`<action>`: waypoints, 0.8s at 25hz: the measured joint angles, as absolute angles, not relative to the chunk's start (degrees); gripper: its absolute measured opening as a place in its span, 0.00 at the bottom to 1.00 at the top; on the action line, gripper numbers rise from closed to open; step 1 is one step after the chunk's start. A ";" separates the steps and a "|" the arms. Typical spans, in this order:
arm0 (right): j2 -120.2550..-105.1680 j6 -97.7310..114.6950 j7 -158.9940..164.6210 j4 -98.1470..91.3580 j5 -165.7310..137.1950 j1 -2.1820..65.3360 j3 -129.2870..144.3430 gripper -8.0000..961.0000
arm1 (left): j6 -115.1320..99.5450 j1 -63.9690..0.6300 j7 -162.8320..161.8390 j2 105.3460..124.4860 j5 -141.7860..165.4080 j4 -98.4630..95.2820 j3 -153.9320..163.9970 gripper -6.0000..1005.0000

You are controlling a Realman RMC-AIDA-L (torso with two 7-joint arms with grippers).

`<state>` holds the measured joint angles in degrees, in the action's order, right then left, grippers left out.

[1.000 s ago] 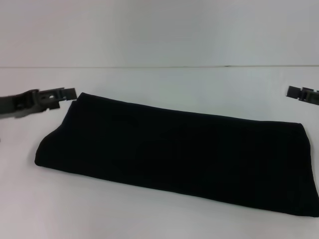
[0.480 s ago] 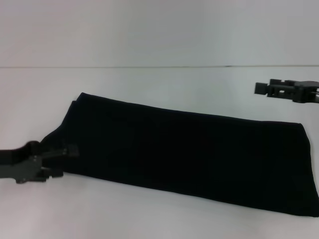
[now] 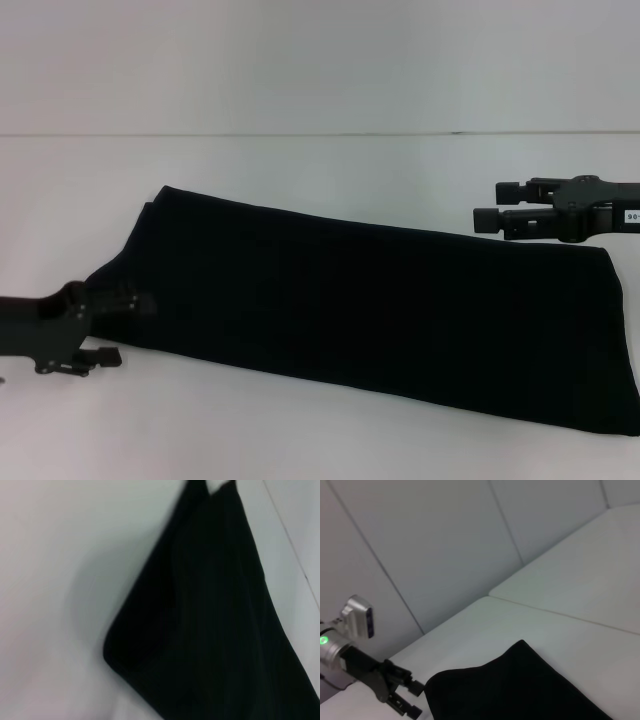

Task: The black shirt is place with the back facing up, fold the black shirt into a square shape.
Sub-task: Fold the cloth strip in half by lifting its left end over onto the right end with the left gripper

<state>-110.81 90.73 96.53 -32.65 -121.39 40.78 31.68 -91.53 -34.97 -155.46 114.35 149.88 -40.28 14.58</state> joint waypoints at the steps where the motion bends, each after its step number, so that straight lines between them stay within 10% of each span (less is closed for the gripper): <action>1: -110.79 91.20 96.04 -32.65 -121.35 40.87 31.51 0.94 | -91.06 -35.14 -156.25 114.26 149.90 -40.17 14.60 0.95; 20: -110.95 90.06 93.59 -32.70 -119.83 41.09 30.35 0.94 | -86.16 -35.95 -167.04 113.72 152.45 -38.49 14.39 0.94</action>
